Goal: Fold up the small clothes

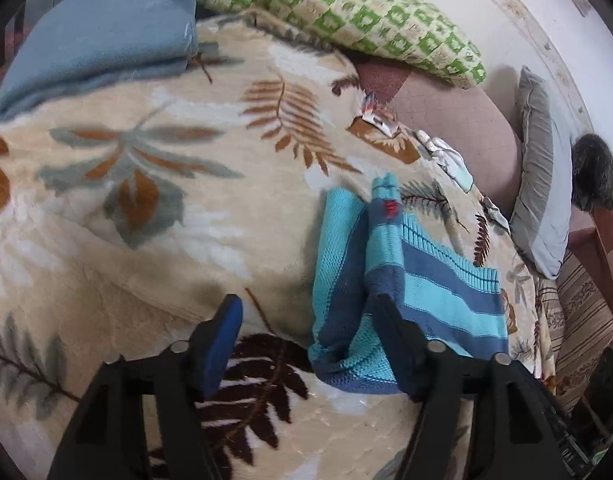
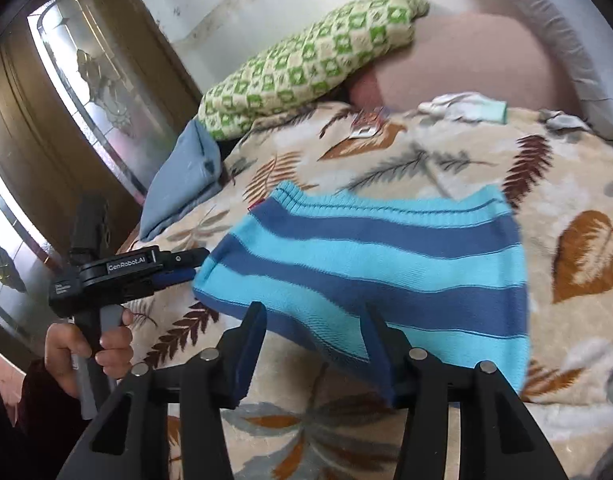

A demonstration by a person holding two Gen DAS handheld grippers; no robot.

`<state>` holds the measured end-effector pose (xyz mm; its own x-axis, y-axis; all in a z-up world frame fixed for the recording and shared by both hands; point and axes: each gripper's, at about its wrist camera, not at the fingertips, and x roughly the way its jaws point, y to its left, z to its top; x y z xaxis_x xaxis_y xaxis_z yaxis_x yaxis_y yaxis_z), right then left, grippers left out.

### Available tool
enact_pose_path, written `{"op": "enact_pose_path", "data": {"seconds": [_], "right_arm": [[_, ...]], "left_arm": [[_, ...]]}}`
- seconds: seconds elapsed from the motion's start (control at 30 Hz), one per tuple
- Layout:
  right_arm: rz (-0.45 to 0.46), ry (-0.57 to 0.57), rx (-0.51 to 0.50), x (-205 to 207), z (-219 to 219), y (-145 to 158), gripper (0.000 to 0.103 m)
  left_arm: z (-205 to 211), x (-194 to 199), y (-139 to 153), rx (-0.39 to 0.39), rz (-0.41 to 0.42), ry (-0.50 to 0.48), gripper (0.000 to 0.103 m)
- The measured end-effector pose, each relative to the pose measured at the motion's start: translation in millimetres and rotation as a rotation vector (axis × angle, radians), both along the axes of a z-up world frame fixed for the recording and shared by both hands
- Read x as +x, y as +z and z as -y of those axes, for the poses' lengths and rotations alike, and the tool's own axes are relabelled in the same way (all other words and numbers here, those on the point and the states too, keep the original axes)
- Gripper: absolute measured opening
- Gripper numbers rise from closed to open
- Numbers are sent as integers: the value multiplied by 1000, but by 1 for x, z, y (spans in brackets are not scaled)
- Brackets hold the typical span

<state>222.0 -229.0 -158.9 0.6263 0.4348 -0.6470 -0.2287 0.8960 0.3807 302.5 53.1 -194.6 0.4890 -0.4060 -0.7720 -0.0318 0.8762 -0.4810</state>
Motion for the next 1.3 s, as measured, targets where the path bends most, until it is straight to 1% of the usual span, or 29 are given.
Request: {"op": "enact_pose_path", "data": {"seconds": [0.07, 0.13, 0.2, 0.23, 0.3, 0.33, 0.4, 0.47, 0.5, 0.53, 0.57, 0.6, 0.63, 0.7, 0.77, 0.83, 0.9, 0.97, 1.0, 1.03, 1.07, 1.13, 1.2, 1.3], "right_arm": [[-4, -7, -18, 2, 0, -2, 53], [-31, -13, -18, 8, 0, -11, 53], [-48, -12, -5, 12, -1, -17, 53], [-52, -10, 3, 15, -3, -22, 53], [-49, -3, -1, 19, -7, -26, 53], [-55, 3, -8, 22, -9, -30, 53], [-113, 13, -36, 31, -16, -45, 53], [-96, 8, -48, 31, -18, -48, 53], [-99, 11, -54, 31, -18, -48, 54], [-107, 15, -57, 33, -18, -47, 54], [-113, 16, -46, 33, -16, -46, 54], [-122, 13, -23, 34, -13, -46, 54], [-129, 7, 1, 34, -9, -46, 53], [-133, -3, 31, 34, -4, -43, 53], [-113, -24, 38, 32, 0, -37, 53], [-62, -48, 27, 31, 2, -30, 53], [-12, -52, 4, 32, -2, -27, 53], [-26, -20, -46, 39, -14, -36, 53], [-60, 7, -68, 43, -21, -47, 53], [-64, 16, -92, 43, -27, -55, 54], [-43, 13, -97, 41, -27, -52, 54], [-82, 16, -76, 42, -21, -46, 54], [-71, -14, 8, 36, 0, -37, 54], [-102, -66, 76, 34, 26, -40, 54]], "left_arm": [[-1, 1, -2, -78, -15, -4, 69], [-7, 0, 1, -153, 5, 13, 69], [-12, -1, 6, -180, 37, 38, 70], [-11, -2, 8, -182, 53, 35, 71], [-3, 0, 8, -166, 54, 6, 75], [2, 2, 5, -149, 44, -13, 76], [15, 7, -6, -122, 8, -52, 76], [26, 11, -21, -117, -45, -95, 76], [31, 12, -25, -104, -47, -105, 75], [35, 13, -24, -81, -13, -102, 75], [38, 14, -23, -67, 6, -108, 64], [42, 16, -23, -60, 10, -127, 47], [44, 18, -25, -46, 6, -129, 47], [42, 19, -27, -57, 13, -120, 40], [39, 21, -27, -80, 16, -110, 35], [38, 20, -25, -91, 27, -110, 32], [40, 19, -22, -77, 39, -117, 31], [41, 18, -21, -86, 46, -121, 30], [40, 19, -20, -101, 48, -122, 30], [39, 18, -19, -110, 51, -120, 29], [38, 18, -17, -116, 52, -123, 29], [40, 16, -11, -115, 71, -132, 29], [45, 13, -1, -109, 99, -142, 28], [58, 6, 20, -103, 150, -158, 27]]}}
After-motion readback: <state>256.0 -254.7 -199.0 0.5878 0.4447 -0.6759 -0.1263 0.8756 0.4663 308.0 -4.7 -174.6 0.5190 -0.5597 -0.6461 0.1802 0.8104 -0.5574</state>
